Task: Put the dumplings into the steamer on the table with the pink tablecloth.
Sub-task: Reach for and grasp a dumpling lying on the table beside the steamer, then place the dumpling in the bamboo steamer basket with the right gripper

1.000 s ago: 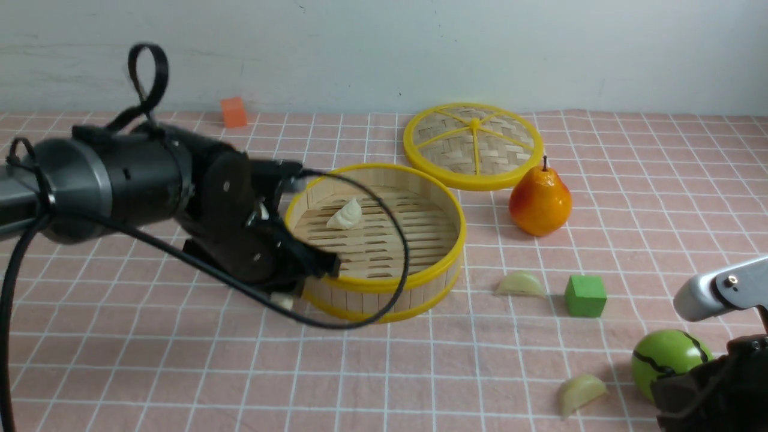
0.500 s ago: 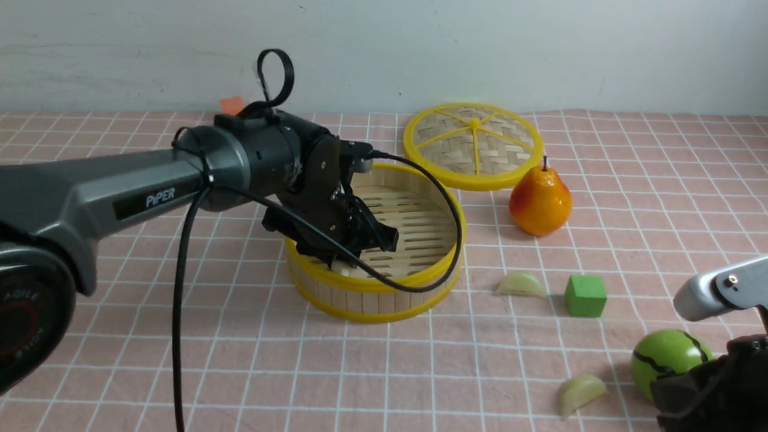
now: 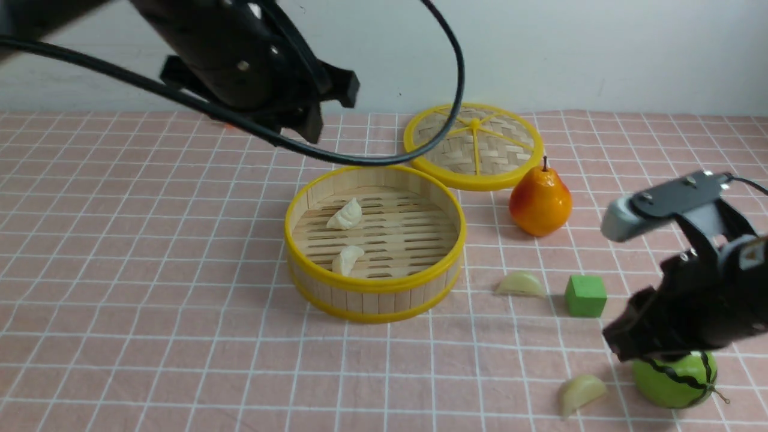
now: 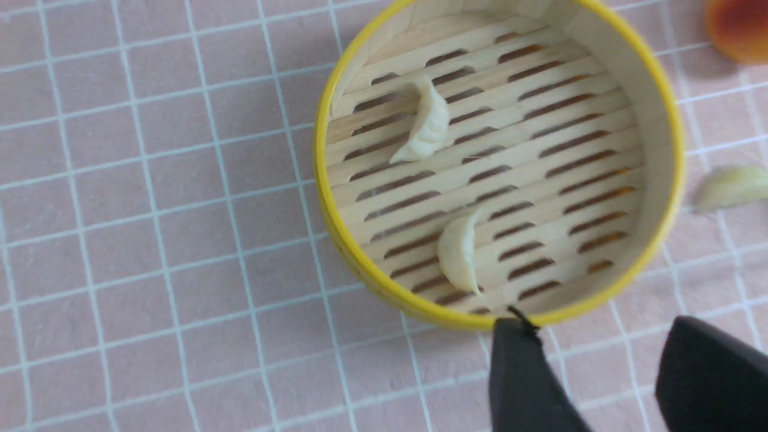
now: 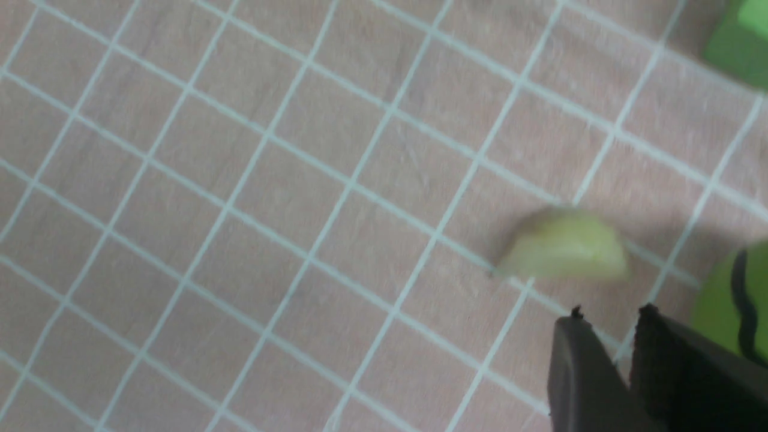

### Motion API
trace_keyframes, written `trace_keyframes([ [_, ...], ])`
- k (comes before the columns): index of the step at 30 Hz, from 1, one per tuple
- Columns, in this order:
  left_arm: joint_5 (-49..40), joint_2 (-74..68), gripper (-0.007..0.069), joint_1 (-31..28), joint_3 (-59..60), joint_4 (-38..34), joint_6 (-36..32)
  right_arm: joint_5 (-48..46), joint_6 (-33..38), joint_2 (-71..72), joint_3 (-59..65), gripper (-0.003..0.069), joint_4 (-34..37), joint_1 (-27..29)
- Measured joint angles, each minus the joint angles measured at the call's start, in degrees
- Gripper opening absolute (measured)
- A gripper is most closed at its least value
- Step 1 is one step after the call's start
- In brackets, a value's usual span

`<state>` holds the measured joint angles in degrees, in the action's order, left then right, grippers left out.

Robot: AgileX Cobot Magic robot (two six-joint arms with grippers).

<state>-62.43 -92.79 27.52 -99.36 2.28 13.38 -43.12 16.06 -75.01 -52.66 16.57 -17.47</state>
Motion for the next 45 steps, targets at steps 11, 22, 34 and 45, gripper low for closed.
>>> trace_keyframes([
  [11,3.48,36.38,-0.0013,0.08,40.91,2.05,-0.7,-0.1,8.47,-31.03,-26.78,0.0507,-4.56,0.0],
  [22,7.46,73.29,-0.0013,0.08,67.58,14.08,1.57,4.2,14.76,-44.52,-32.87,0.0395,-8.65,0.0],
  [34,16.09,80.72,-0.0013,0.08,76.76,14.83,3.25,-8.74,7.51,-42.27,-45.56,0.0242,-6.96,-0.89],
  [45,22.29,80.72,-0.0013,0.08,79.89,15.61,3.25,3.65,4.47,-53.31,-61.07,0.0242,2.72,-8.01],
])
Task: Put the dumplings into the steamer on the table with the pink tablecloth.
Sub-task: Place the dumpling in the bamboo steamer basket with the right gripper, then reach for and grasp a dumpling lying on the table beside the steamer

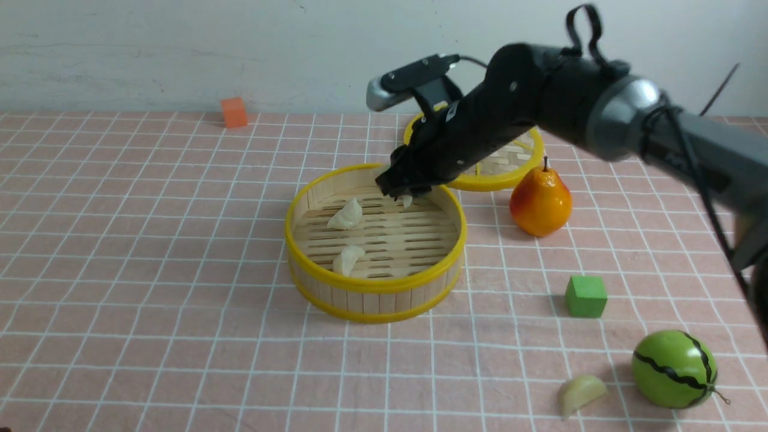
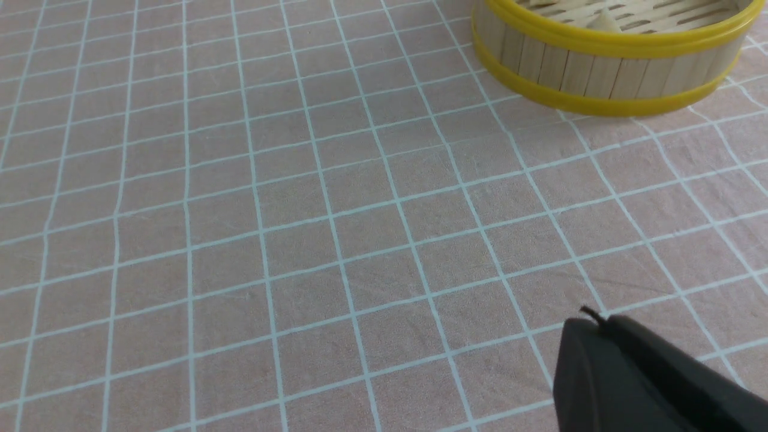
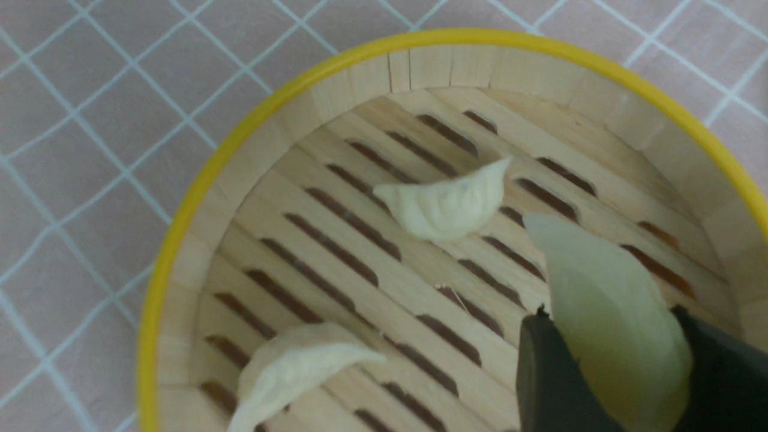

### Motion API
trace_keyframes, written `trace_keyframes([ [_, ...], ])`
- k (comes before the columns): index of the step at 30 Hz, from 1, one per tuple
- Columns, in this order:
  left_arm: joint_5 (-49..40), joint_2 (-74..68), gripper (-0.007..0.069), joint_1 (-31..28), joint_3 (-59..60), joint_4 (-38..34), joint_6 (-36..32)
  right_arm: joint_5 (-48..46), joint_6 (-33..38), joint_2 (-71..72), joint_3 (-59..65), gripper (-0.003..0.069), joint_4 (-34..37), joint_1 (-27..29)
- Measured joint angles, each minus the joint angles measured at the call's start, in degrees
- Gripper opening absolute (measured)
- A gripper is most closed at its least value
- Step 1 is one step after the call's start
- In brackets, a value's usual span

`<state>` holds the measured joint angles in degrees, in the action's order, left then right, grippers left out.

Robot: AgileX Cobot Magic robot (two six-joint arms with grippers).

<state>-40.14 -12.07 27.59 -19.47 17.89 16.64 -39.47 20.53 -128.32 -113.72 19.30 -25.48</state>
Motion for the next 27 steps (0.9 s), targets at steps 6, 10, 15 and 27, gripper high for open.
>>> trace_keyframes([
  [6,0.04,0.0,-0.0013,0.0,0.0,0.22,0.04,1.3,-5.01,-7.26,-3.11,0.0307,0.05,0.68],
  [10,-0.25,0.0,-0.0013,0.0,0.0,0.22,0.7,-1.38,-6.26,-5.9,-3.79,0.0483,-0.22,0.74],
  [15,-2.19,0.0,-0.0013,0.0,0.0,0.48,1.09,-15.71,-6.88,5.18,-4.05,0.0666,-4.14,1.39],
  [27,-0.28,0.0,-0.0013,0.0,0.0,0.6,1.51,-30.64,-18.64,18.71,22.27,0.047,-15.45,5.53],
])
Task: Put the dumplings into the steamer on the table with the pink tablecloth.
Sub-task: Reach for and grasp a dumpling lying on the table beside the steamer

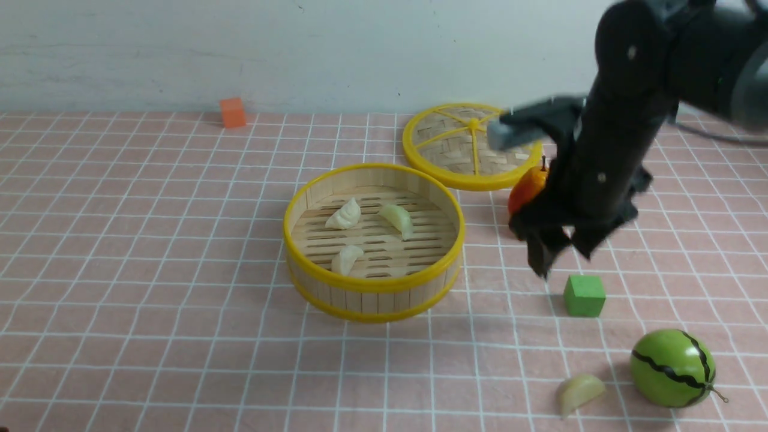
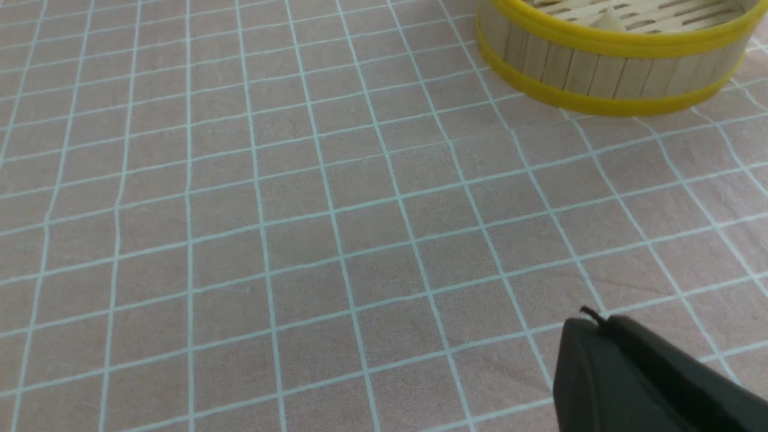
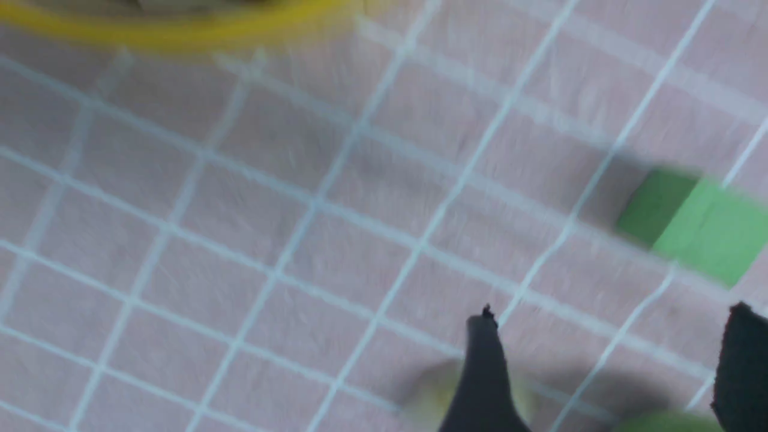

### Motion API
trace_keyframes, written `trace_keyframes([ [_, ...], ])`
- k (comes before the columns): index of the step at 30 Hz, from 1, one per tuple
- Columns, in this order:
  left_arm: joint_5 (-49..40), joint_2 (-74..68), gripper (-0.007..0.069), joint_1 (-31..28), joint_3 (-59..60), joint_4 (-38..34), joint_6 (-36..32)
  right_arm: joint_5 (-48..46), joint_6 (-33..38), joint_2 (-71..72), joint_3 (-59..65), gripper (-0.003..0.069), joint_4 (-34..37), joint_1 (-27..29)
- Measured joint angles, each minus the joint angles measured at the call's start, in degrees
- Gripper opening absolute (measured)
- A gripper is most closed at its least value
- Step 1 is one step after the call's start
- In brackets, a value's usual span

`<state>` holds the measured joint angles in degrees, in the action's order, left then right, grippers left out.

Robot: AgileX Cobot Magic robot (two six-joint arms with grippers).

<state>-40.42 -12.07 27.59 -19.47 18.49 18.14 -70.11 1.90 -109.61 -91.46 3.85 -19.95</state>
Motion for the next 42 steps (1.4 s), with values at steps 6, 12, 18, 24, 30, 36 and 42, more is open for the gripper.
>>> trace_keyframes([
  [6,0.12,0.0,-0.0009,0.0,0.0,0.0,0.04,2.53,-2.34,3.06,12.97,0.0447,0.06,-0.16],
  [12,0.49,0.0,-0.0003,0.0,0.0,0.0,0.04,11.07,-4.38,4.39,20.96,0.0447,0.06,-0.16],
  [18,0.83,0.0,0.0,0.0,0.0,0.0,0.04,16.92,-4.54,2.52,23.25,0.0451,1.72,-0.16],
  [24,0.93,0.0,0.0,0.0,0.0,0.0,0.04,17.44,-4.54,0.32,22.85,0.0474,1.82,-0.16],
  [30,0.98,0.0,0.0001,0.0,0.0,0.12,0.04,15.68,-1.9,0.15,21.63,0.0436,1.82,-0.16],
  [36,0.98,0.0,0.0003,0.0,0.0,0.2,0.04,12.87,0.71,0.31,17.36,0.023,3.45,-0.16],
  [42,0.98,0.0,0.0003,0.0,0.0,0.25,0.06,10.06,3.05,1.29,12.0,-0.0016,3.52,-0.16],
])
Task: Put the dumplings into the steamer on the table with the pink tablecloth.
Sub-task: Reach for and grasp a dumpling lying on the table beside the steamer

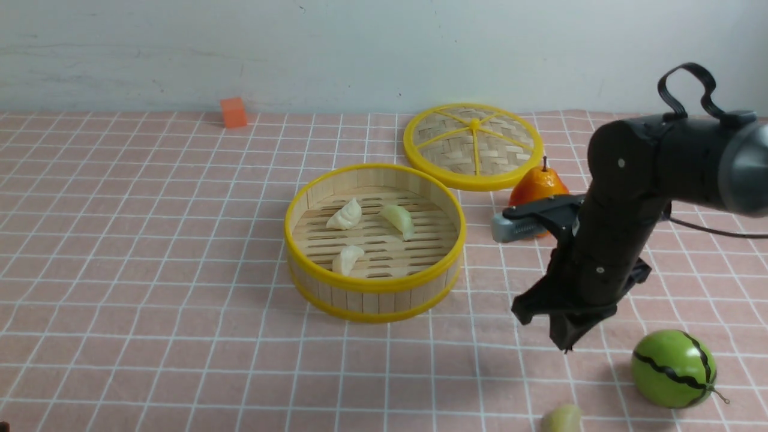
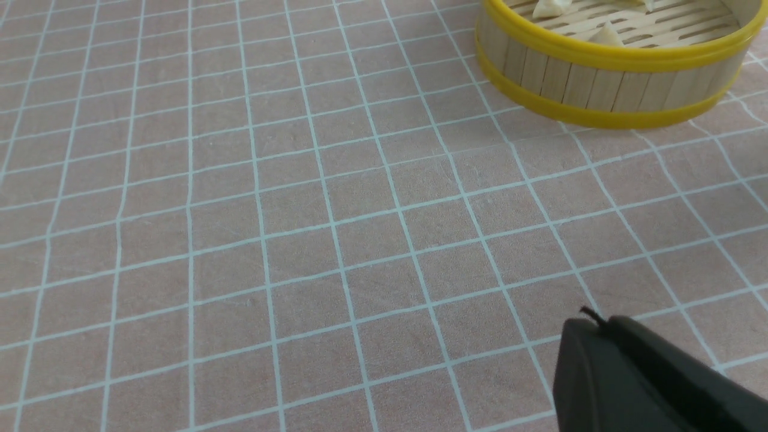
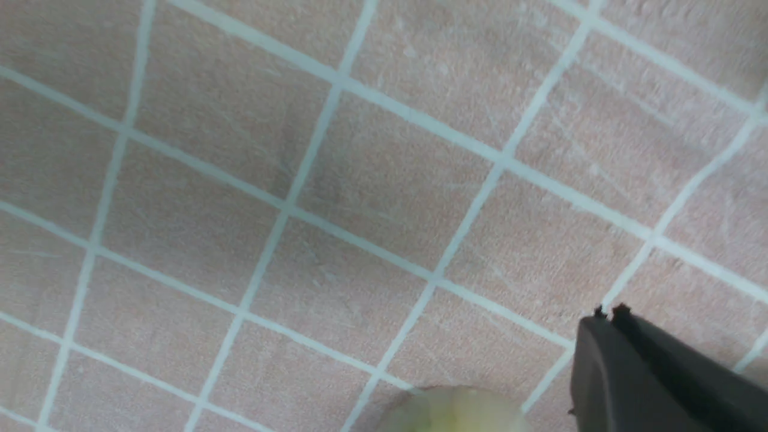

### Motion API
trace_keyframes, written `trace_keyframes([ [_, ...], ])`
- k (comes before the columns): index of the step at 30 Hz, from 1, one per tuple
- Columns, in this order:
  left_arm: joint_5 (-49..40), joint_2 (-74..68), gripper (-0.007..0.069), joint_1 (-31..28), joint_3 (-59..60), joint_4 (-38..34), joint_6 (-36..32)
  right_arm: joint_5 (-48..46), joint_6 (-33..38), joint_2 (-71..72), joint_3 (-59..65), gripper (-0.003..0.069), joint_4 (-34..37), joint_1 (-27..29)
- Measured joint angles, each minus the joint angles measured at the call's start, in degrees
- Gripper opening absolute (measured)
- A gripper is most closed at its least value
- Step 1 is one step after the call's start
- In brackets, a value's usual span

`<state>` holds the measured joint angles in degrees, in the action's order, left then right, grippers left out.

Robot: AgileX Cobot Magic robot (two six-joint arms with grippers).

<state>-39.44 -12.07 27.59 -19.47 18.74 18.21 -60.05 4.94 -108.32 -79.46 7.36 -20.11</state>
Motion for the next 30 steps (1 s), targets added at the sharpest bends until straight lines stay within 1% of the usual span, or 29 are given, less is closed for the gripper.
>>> trace_keyframes([
  [2,0.0,0.0,0.0003,0.0,0.0,-0.01,0.0,-0.76,1.3,0.12,-0.61,-0.0017,0.06,0.0],
  [5,0.0,0.0,0.0003,0.0,0.0,-0.01,0.0,-5.96,2.51,0.16,-1.01,0.0003,1.5,0.0],
  [7,0.0,0.0,0.0003,0.0,0.0,-0.01,0.0,-8.35,2.51,0.16,-1.01,0.0057,2.84,0.0],
  [8,0.0,0.0,0.0003,0.0,0.0,-0.01,0.0,-8.71,2.39,0.16,-1.01,0.0089,3.24,0.0],
  [10,0.0,0.0,0.0005,0.0,0.0,-0.01,0.0,-8.87,1.16,0.16,-1.01,0.0179,3.74,0.0],
  [13,0.0,0.0,0.0009,0.0,0.0,-0.01,0.04,-8.78,-2.02,0.16,-0.61,0.035,4.09,0.0],
  [14,0.0,0.0,0.0011,0.0,0.0,-0.01,0.12,-8.56,-2.72,0.16,-0.13,0.0391,4.16,0.0],
  [15,0.0,0.0,0.0012,0.0,0.0,-0.01,0.11,-8.12,-3.31,0.18,1.06,0.0454,4.45,0.0],
  [17,0.0,0.0,0.0015,0.0,0.0,-0.01,0.11,-7.56,-4.05,0.18,2.73,0.0487,4.54,0.0],
  [18,0.0,0.0,0.0015,0.0,0.0,-0.01,0.11,-6.03,-4.57,0.23,5.34,0.0521,4.73,0.0],
  [20,0.0,0.0,0.0015,0.0,0.0,-0.01,0.11,-4.32,-4.94,0.23,7.28,0.0531,4.73,0.0],
  [22,0.0,0.0,0.0016,0.0,0.0,-0.01,0.11,-0.3,-5.81,0.23,10.77,0.0515,5.64,0.0],
  [24,0.0,0.0,0.0016,0.0,0.0,-0.01,0.11,2.16,-5.86,0.23,12.48,0.0467,6.21,0.0],
  [25,0.0,0.0,0.0016,0.0,0.0,-0.01,0.11,2.5,-5.86,0.23,12.55,0.046,6.21,0.0],
  [26,0.0,0.0,0.0016,0.0,0.0,-0.01,0.11,3.14,-5.91,0.29,12.91,0.0408,6.21,0.0],
  [28,0.0,0.0,0.0018,0.0,0.0,-0.01,0.13,3.37,-5.72,0.29,12.92,0.0335,6.0,0.05],
  [30,0.0,0.0,0.0017,0.0,0.0,-0.01,0.13,3.44,-4.94,0.29,12.92,0.0325,6.0,0.05],
])
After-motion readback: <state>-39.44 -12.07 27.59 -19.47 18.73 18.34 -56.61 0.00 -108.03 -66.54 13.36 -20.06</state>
